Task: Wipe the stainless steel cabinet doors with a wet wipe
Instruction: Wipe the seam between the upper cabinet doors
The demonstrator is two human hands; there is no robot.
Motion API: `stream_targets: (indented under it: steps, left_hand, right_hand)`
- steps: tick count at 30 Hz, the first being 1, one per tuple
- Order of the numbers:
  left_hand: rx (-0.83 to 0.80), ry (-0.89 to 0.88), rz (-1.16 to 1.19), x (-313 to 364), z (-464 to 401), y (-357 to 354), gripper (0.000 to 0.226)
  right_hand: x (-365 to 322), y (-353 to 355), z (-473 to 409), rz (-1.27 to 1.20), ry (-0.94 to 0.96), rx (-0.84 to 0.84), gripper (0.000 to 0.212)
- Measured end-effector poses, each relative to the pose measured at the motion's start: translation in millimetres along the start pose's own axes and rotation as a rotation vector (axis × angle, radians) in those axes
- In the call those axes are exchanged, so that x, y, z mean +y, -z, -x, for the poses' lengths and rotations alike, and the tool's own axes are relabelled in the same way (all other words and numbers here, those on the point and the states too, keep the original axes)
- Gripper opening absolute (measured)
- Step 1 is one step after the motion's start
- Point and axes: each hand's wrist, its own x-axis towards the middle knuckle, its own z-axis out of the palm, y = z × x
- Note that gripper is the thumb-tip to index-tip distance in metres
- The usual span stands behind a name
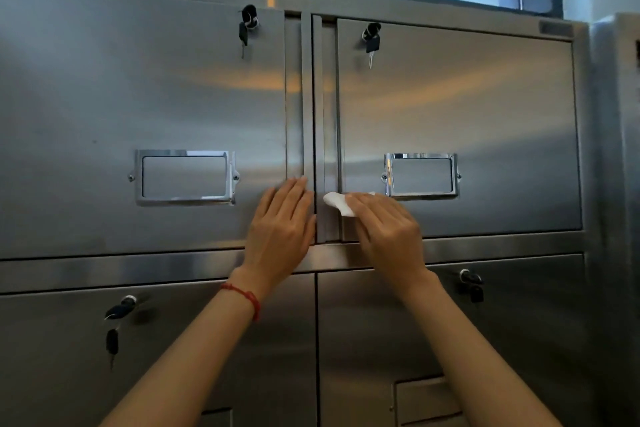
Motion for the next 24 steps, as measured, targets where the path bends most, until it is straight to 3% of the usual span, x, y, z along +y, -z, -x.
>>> stream_targets:
  steps: [24]
  left_hand:
    - [0.08, 0.001, -0.104, -37, -49, -22, 0.052]
  right_hand:
    - [26, -56, -65, 0.002, -0.016, 0.181, 0.027]
